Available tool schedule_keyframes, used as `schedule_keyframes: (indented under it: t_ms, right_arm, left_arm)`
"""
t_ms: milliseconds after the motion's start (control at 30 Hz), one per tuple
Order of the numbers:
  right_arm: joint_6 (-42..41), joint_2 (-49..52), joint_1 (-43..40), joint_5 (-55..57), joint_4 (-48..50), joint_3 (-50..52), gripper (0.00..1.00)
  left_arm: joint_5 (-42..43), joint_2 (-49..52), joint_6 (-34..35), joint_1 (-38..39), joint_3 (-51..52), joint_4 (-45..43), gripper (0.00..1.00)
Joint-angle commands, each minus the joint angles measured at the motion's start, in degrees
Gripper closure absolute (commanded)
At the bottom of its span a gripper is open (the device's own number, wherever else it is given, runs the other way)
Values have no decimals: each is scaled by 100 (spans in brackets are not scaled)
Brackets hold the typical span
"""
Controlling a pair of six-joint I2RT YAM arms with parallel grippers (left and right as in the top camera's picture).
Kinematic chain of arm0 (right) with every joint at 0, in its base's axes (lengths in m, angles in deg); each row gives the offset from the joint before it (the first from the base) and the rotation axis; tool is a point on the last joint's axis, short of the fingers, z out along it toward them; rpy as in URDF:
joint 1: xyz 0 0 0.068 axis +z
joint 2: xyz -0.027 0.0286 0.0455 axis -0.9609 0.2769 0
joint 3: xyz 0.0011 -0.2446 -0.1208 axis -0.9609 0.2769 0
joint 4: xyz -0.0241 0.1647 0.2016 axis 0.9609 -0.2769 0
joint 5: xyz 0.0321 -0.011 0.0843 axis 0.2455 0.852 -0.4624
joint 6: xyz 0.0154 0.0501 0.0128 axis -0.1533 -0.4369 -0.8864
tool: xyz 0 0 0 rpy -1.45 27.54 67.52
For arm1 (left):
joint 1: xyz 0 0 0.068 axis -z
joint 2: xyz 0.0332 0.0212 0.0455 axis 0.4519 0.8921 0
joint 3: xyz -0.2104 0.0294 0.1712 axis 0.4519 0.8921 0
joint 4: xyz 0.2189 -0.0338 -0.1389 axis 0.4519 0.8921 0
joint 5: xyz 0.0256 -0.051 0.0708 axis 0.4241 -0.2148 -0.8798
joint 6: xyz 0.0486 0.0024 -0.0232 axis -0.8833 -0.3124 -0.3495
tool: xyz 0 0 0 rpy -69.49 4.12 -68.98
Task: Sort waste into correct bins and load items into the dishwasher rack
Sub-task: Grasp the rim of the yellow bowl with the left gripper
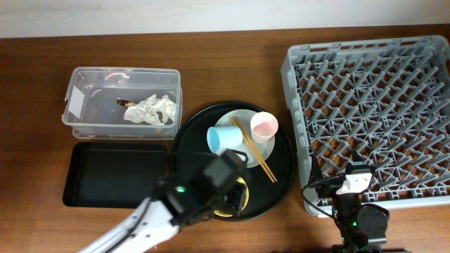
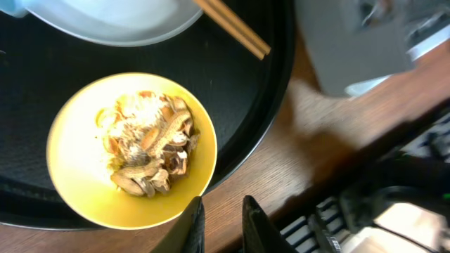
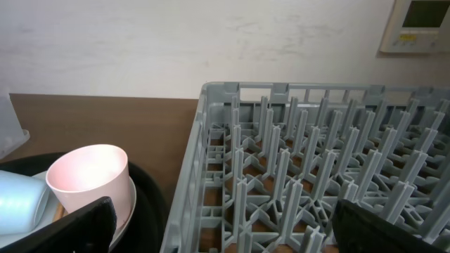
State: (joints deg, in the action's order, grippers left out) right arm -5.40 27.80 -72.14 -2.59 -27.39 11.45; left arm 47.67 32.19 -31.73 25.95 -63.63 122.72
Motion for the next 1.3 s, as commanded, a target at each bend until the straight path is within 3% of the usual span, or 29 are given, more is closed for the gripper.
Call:
schedule_keyframes:
  t_ms: [0,367,933,1000,1133,1267]
  right_arm:
    - [13,-37,-31,26,-24,31,1]
    - [13,-37,-31,26,-24,31,1]
    - [13,-37,-31,26,-24,31,1]
    - [13,-37,-31,26,-24,31,1]
    - [13,-37,-31,26,-24,31,1]
    - [13,-37,-31,26,-24,31,1]
  left_arm:
    - [-787,612,424,481,-46,-225,78]
    - [-807,1832,420,719,-46,-820,78]
    - [-1001,2402,444,719,-46,-944,79]
    - [-1088,2402,442,719,-48,-944,80]
    - [-1180,2400,439,717,-57,-942,100]
    - [-1550,2315,439,715,-59,-835,100]
